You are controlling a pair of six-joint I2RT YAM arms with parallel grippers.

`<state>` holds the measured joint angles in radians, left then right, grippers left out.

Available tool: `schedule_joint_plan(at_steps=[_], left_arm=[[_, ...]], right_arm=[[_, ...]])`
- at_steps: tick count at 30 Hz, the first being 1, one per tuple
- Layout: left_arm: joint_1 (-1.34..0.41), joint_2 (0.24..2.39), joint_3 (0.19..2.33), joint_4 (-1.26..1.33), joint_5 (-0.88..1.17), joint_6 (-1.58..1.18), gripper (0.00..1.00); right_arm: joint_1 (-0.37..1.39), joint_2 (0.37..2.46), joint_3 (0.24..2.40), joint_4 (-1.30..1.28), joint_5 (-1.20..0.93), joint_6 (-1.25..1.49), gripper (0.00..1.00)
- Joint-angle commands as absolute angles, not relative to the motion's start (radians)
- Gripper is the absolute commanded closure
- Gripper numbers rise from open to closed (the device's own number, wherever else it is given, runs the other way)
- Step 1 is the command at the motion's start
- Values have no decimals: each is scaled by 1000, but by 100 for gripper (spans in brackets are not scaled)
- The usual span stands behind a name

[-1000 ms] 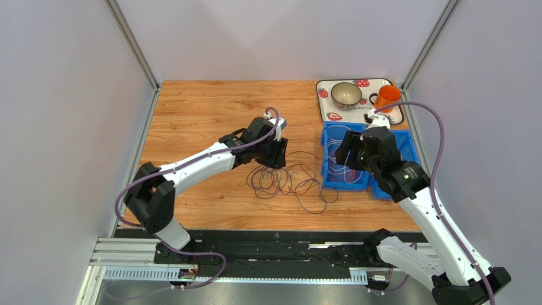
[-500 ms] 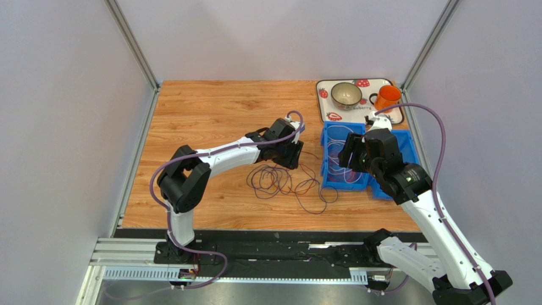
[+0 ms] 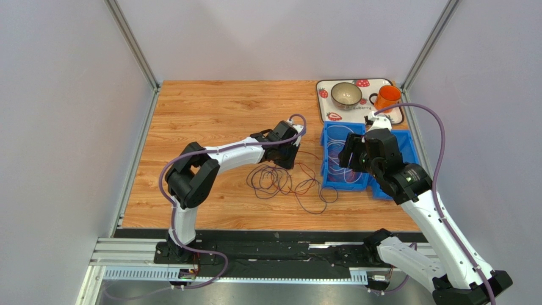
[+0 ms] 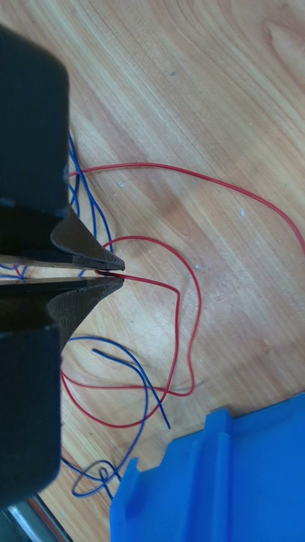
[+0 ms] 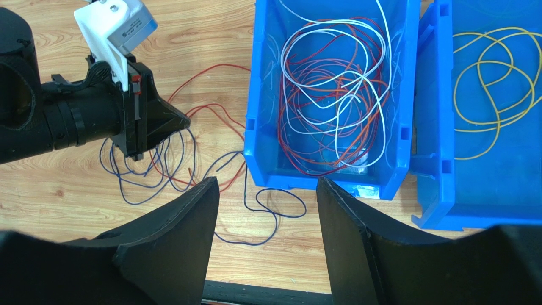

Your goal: Untangle the cables

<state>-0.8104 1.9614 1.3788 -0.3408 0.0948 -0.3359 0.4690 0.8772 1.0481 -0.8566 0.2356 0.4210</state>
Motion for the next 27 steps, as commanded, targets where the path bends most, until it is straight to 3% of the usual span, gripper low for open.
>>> schedule_joint_plan(at_steps=[1, 5, 17, 27], left_arm=[[-815, 1982, 1454, -348, 78, -305, 100], [-815, 1887, 1506, -409, 22, -269, 100], [-810, 1735, 1943, -771, -193, -124, 100], [-802, 1715, 2453, -939, -245, -57, 100]], right_arm=[[471, 865, 1058, -848, 255, 413, 38], [472, 856, 1066, -854, 249, 420, 38], [472, 816, 1088, -841, 178, 469, 39], [471, 782, 1085, -845, 137, 491, 39]])
